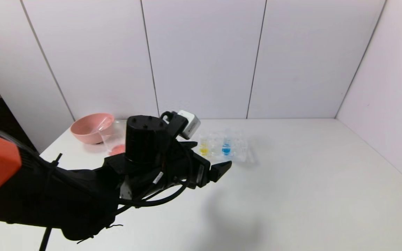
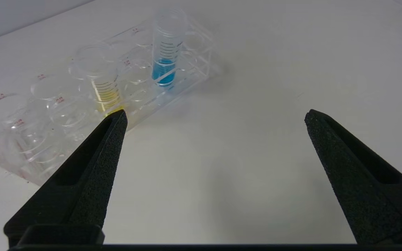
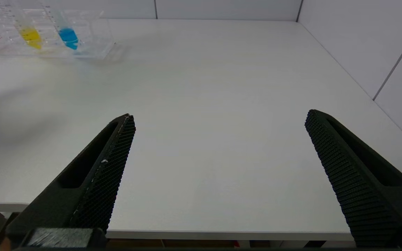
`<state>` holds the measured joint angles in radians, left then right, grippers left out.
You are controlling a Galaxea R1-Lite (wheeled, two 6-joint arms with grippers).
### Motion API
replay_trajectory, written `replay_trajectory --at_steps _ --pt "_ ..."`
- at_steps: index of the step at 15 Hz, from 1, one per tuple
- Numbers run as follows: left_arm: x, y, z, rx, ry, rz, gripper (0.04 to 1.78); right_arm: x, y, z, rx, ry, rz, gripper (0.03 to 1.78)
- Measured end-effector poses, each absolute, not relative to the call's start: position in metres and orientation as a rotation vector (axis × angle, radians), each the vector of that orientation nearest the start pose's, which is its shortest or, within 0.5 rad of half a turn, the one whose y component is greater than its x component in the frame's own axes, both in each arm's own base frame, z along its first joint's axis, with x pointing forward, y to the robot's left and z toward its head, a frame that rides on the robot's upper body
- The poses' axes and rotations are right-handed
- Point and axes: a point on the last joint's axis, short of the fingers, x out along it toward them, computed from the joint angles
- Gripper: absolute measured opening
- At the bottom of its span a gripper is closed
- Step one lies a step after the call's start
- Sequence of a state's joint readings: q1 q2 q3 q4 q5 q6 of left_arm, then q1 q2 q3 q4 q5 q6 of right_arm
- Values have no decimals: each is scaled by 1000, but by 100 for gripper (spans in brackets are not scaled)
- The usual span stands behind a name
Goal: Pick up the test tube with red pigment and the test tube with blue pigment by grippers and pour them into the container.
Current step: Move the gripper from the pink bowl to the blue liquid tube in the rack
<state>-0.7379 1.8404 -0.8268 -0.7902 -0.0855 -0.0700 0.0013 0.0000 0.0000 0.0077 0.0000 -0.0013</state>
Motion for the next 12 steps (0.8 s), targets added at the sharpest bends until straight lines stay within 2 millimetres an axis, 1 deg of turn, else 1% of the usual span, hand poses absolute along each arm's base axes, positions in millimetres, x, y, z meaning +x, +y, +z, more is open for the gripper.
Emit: replay_trajectory --at_steps 6,9,12 --pt "270 -253 139 -6 282 -816 178 -23 0 75 -1 8 1 177" --pt "278 -265 134 -12 278 -819 178 -23 0 75 -1 8 1 177" --pt "288 -279 135 -17 250 -796 178 -23 0 75 -1 8 1 177"
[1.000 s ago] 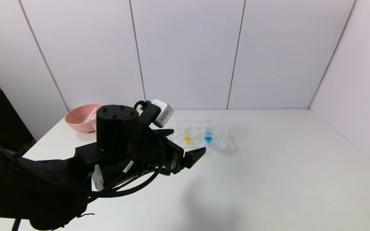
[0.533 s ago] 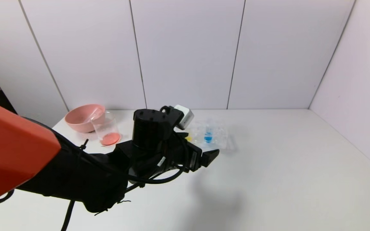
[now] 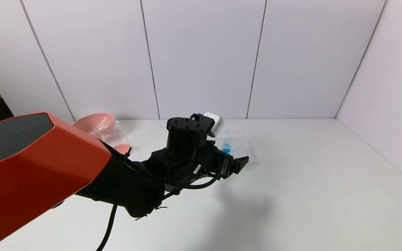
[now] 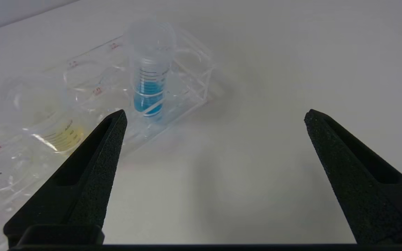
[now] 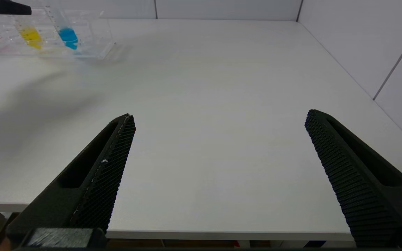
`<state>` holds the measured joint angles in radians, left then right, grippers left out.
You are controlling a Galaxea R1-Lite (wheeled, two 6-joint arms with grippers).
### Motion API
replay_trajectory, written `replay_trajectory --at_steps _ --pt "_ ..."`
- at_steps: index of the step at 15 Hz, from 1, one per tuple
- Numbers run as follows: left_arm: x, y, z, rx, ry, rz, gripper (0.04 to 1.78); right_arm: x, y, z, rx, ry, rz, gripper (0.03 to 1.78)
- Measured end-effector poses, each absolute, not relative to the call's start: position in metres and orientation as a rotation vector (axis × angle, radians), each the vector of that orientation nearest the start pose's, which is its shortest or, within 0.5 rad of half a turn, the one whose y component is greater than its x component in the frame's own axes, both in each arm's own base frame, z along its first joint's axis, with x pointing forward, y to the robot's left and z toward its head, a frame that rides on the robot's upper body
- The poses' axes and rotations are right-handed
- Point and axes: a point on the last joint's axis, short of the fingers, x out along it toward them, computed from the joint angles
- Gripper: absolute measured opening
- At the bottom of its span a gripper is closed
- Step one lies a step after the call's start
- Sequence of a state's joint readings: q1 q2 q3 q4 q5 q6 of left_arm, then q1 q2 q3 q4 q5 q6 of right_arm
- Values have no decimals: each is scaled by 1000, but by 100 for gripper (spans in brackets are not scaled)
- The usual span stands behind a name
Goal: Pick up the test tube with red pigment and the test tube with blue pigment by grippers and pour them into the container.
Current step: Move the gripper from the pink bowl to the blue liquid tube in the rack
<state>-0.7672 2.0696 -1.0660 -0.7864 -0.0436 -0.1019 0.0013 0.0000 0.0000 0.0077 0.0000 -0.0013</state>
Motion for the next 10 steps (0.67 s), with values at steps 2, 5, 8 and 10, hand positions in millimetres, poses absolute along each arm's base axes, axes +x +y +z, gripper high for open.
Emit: replay_trajectory --at_steps 2,5,8,10 --pt "296 -288 133 -16 233 -753 178 -23 0 75 -1 8 1 177" --pt "305 -301 126 -21 226 -717 178 -23 0 75 -1 8 1 177" --pt "310 -313 117 -1 236 -652 178 -23 0 75 -1 8 1 177" --pt "314 -320 113 4 227 -626 178 -23 0 75 -1 8 1 177"
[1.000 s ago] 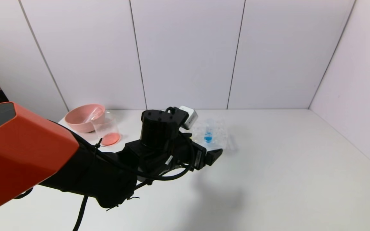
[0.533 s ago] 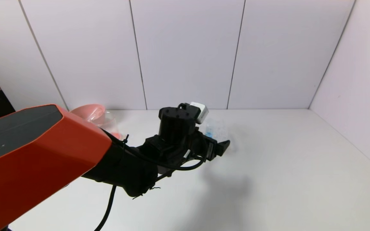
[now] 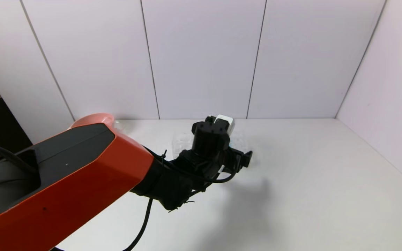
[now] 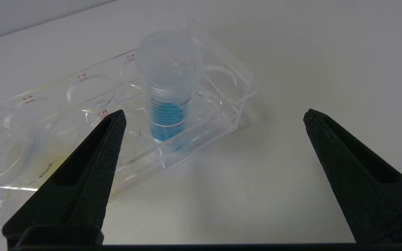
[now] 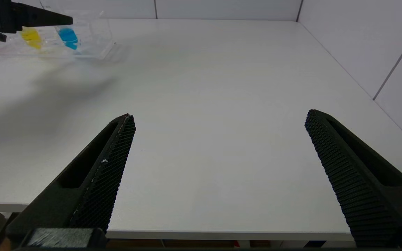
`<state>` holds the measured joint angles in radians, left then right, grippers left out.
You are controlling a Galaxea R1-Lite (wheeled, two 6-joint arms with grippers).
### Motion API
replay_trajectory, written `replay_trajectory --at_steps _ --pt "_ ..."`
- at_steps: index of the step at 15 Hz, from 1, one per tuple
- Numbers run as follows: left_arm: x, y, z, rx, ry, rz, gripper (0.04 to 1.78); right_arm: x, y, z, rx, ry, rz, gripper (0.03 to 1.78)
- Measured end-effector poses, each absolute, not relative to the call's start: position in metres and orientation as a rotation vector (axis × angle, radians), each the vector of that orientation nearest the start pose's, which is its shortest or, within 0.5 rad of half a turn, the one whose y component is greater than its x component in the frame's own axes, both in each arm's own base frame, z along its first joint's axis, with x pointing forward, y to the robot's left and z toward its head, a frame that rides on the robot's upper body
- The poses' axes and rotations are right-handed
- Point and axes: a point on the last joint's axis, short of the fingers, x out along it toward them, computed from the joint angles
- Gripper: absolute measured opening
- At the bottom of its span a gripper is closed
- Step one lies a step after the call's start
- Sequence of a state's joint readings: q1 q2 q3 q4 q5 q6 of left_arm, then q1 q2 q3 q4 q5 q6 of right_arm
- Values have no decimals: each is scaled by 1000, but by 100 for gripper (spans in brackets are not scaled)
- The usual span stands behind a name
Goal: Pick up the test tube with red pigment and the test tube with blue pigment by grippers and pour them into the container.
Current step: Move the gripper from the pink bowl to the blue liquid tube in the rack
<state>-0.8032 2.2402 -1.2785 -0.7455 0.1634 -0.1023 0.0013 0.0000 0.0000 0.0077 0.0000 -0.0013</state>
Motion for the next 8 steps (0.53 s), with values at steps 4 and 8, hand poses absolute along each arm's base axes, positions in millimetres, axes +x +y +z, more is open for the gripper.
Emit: replay_trajectory --at_steps 4,8 --pt "322 -333 110 5 185 -559 178 -23 0 75 -1 8 1 178" --pt "330 -342 106 15 152 -500 178 -23 0 75 -1 8 1 177"
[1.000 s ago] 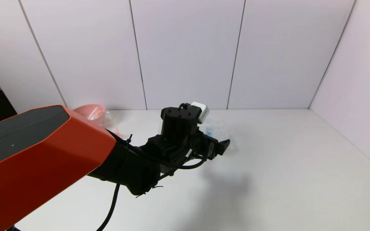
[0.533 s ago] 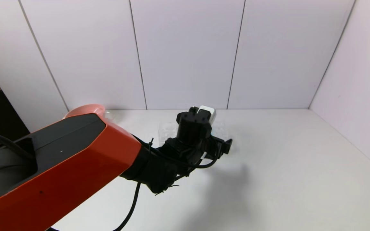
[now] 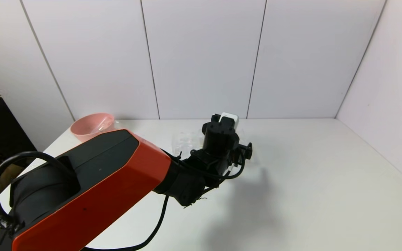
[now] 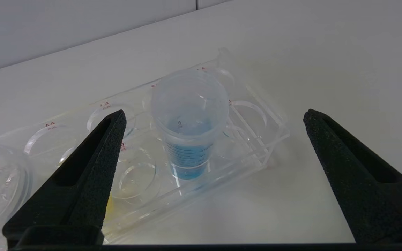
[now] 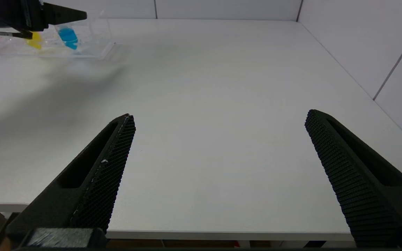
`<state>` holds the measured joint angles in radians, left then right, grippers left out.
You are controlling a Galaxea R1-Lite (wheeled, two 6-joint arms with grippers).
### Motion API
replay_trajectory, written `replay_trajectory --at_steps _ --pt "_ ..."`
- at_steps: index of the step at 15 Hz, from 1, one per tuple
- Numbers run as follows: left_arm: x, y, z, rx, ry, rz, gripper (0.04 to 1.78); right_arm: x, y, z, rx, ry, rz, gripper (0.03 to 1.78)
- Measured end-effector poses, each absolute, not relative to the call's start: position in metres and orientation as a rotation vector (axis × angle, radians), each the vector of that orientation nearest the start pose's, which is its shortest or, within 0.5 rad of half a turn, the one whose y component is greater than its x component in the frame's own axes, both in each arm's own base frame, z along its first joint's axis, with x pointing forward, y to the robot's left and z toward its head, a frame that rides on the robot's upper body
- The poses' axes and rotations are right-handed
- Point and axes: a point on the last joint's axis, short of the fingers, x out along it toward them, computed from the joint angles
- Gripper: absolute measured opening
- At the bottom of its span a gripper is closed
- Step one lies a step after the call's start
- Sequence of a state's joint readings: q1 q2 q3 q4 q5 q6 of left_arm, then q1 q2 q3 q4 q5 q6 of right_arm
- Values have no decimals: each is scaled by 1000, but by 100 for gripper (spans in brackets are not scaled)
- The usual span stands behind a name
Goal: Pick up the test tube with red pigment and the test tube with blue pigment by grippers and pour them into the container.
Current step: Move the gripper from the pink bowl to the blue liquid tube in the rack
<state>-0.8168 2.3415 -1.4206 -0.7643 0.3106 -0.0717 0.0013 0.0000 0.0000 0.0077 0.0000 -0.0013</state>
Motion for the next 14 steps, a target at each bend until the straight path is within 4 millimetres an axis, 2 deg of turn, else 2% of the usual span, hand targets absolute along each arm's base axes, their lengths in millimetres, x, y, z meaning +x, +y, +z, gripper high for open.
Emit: replay_trajectory --at_steps 14 --pt "336 -348 100 6 130 -459 178 -23 0 75 -1 8 1 177"
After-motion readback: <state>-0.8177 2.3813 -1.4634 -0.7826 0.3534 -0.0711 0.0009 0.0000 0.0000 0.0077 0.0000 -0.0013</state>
